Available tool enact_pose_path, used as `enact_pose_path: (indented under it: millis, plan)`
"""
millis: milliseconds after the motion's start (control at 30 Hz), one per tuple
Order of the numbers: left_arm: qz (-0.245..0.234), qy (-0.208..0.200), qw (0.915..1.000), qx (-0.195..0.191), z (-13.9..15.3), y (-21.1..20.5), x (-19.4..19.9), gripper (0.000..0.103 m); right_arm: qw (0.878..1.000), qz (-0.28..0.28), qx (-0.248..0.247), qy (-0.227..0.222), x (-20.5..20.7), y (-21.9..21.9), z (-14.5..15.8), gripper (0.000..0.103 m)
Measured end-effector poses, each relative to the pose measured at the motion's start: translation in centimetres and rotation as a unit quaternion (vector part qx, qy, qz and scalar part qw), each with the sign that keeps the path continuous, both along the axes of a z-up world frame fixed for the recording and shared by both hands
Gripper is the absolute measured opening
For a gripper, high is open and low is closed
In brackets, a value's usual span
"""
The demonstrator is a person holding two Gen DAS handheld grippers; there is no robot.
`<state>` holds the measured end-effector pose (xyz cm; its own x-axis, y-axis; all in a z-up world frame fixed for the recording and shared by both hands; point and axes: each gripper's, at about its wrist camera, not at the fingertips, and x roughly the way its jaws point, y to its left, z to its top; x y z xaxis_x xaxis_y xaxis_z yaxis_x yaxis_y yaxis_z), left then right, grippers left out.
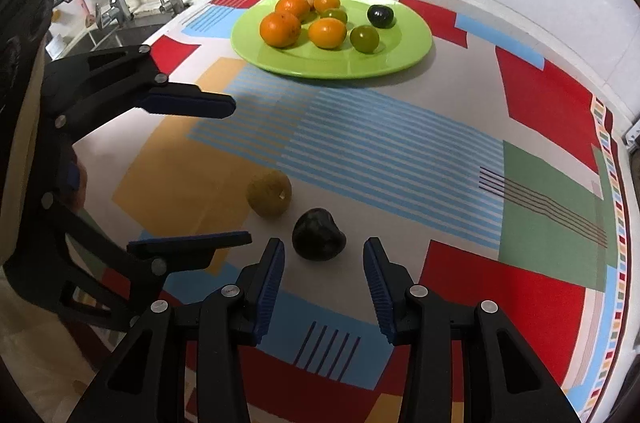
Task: Organize fruits
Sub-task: 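Grasp the brown round fruit with the left tool while the right tool grasps the dark plum, then carry the brown fruit and the dark plum over the green plate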
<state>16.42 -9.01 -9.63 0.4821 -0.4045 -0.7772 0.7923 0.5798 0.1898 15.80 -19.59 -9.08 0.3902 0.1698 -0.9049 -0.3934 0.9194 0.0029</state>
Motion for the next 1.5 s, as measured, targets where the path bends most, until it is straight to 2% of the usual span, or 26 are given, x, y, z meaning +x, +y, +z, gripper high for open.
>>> enact_pose_path:
  millis: [167, 233, 367, 533, 967, 1233, 1500]
  plan:
    - [-0.001, 0.024, 0.9996, -0.013, -0.4, -0.2, 0.6, 0.061, 1.0, 0.002, 0.005, 0.006, 0.6, -0.1, -0.4, 0.042]
    - [0.003, 0.031, 0.9993, -0.019, -0.6, -0.3, 0.8, 0.052, 1.0, 0.003, 0.006, 0.005, 0.8, -0.1, -0.6, 0.042]
    - [0.005, 0.048, 0.9984, -0.03, -0.9, -0.4, 1.0, 0.043, 1.0, 0.004, 0.015, 0.007, 0.9, -0.3, -0.8, 0.041]
    - [0.01, 0.06, 0.9973, -0.042, -0.8, -0.4, 1.0, 0.03, 0.999, 0.007, 0.032, 0.013, 1.0, -0.4, -1.1, 0.032]
    - [0.078, 0.08, 0.9913, -0.07, 0.1, 0.9, 1.0, 0.03, 0.998, -0.011, 0.061, 0.005, 0.5, -0.6, -0.9, 0.03]
    - [0.114, 0.054, 0.9884, -0.085, 2.1, 2.1, 0.7, 0.03, 0.997, -0.02, 0.074, -0.015, 0.2, -0.4, 0.2, 0.03]
    - [0.153, 0.033, 0.9816, -0.11, 4.1, 3.5, 0.4, 0.03, 0.994, -0.029, 0.092, -0.048, 0.0, -0.2, 2.2, 0.03]
